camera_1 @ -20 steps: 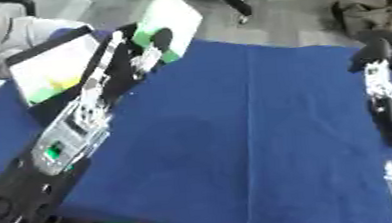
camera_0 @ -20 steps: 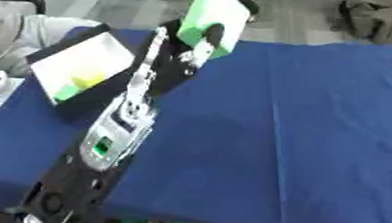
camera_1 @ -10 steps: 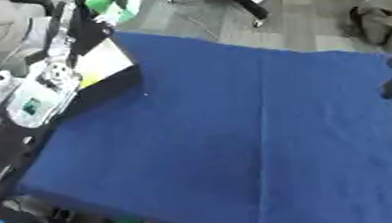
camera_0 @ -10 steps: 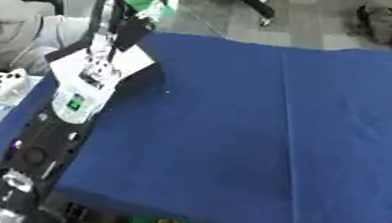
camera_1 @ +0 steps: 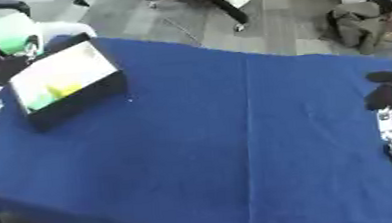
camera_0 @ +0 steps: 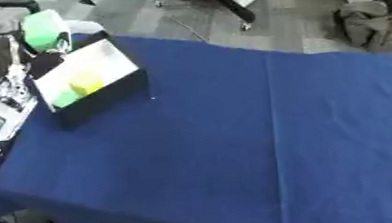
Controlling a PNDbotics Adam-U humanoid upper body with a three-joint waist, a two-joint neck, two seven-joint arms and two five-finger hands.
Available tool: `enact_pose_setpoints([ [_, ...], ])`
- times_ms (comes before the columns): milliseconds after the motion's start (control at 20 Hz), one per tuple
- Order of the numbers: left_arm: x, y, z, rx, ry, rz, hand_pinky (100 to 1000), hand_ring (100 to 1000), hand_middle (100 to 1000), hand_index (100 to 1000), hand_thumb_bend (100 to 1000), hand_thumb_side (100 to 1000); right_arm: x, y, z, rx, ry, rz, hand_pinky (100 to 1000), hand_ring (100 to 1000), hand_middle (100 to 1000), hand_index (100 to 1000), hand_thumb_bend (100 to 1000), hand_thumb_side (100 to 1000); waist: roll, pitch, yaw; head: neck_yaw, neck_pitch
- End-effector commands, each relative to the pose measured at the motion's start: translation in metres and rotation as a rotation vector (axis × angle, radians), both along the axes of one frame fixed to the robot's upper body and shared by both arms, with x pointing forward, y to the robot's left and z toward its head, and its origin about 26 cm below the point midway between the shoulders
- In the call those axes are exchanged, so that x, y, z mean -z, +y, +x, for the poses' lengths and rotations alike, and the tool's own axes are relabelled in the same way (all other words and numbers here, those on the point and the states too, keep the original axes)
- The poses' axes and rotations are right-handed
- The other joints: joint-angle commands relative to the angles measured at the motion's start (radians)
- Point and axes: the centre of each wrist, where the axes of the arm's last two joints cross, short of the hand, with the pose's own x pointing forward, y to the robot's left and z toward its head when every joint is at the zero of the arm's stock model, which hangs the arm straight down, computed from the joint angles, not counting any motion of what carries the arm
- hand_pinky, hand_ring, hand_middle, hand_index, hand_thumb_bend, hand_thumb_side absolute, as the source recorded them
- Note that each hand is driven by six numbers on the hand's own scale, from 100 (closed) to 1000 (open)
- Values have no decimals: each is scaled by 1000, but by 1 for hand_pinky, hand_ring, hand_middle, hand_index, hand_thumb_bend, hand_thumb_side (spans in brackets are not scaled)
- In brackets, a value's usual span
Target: Pick up the objects with one hand, pass them to the other hand, and then place them into the box on the other side of the table.
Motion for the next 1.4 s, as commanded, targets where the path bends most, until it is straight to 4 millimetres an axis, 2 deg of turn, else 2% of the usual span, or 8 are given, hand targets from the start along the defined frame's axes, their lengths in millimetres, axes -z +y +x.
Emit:
enact_pose_setpoints([
  [50, -11, 18, 4, -78, 53, 32, 667, 488, 515, 724, 100, 120, -6, 2, -2, -23, -18, -3, 551, 483, 461, 704, 100, 945, 3, -15, -6, -5, -4],
  [200, -9, 20, 13, -115, 132, 35, 714, 561, 596, 796, 215, 286, -5, 3, -3, -34, -6, -7, 552, 484, 460, 701, 100, 945, 0, -16, -13, -4, -1],
  [350, -8, 18, 24, -161, 190, 59, 803, 725, 740, 909, 749, 793, -4, 3, -3, -42, 1, -11, 552, 484, 458, 698, 100, 943, -1, -17, -19, -2, 0],
  [550, -3, 17, 35, -203, 209, 107, 851, 786, 793, 942, 871, 841, -3, 3, -3, -48, 9, -16, 553, 483, 457, 696, 100, 946, -2, -17, -20, -4, -1],
  [1250, -24, -12, 44, -58, 27, 151, 863, 751, 750, 908, 616, 707, -2, 0, -4, -44, 17, -34, 557, 491, 465, 699, 100, 912, -1, -22, -5, -23, -3],
  [1300, -27, -21, 46, -24, -6, 149, 867, 749, 744, 907, 812, 875, -2, 0, -4, -42, 16, -35, 558, 494, 469, 700, 100, 924, -2, -23, -3, -27, -2],
  [1350, -30, -33, 50, 16, -41, 146, 870, 748, 742, 905, 526, 669, -2, -1, -4, -40, 16, -34, 561, 498, 475, 707, 100, 890, -2, -25, -3, -34, -1],
  [1400, -33, -45, 52, 57, -73, 143, 868, 746, 741, 904, 506, 662, -1, -1, -4, -37, 15, -32, 562, 502, 480, 712, 100, 882, -3, -27, -2, -42, 2],
])
